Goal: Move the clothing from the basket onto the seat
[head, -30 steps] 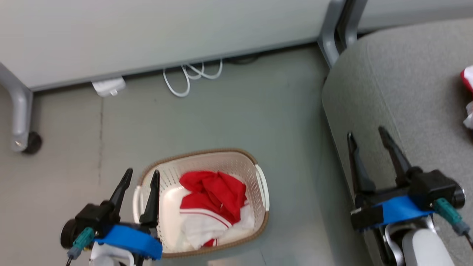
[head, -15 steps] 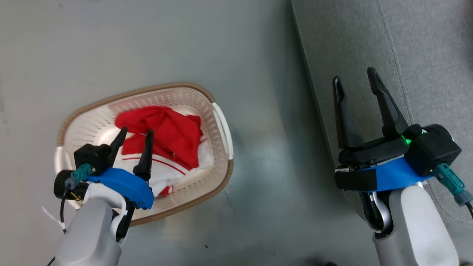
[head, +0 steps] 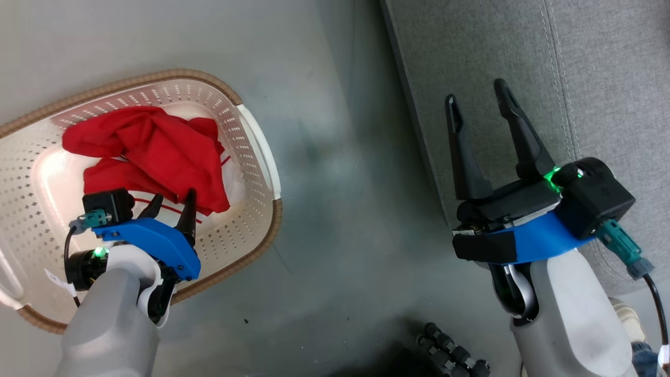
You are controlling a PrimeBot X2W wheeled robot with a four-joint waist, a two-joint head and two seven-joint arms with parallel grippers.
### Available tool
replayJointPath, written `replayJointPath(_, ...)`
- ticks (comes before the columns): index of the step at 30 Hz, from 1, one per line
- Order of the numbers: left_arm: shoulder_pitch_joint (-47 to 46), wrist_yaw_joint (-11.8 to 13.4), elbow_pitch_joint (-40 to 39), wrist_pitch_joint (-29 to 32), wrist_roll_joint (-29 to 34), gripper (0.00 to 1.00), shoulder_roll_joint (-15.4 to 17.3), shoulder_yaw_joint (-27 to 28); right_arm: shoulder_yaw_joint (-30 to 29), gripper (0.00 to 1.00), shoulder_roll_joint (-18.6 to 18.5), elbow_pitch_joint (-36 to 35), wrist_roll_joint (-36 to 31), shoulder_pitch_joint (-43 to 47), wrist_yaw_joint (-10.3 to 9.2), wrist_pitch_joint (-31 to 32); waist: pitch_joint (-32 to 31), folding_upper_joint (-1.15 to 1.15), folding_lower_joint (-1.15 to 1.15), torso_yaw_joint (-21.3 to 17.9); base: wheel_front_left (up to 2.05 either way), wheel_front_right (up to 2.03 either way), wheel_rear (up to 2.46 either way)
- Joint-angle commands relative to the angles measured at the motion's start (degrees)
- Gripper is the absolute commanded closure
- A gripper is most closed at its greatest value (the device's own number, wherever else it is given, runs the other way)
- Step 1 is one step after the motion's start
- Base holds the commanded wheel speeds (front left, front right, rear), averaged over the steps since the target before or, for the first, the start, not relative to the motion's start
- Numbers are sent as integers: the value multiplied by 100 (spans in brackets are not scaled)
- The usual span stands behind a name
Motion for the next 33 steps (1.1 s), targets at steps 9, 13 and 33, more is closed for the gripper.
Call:
replayJointPath(9, -300, -22, -170, 7, -755, 0, 157, -402, 237, 0, 10, 136, 246, -219, -4, -146, 298, 0, -1, -294, 0, 0, 0)
replayJointPath(13, -414, -22, -162, -85, -926, 0, 277, -549, 282, 0, 10, 191, 313, -235, -4, -174, 350, 0, -1, -392, 0, 0, 0)
replayJointPath(33, -674, -22, 382, -369, -1262, 100, 364, -1264, 319, 0, 10, 342, 346, -255, -4, -209, 251, 0, -1, -436, 0, 0, 0)
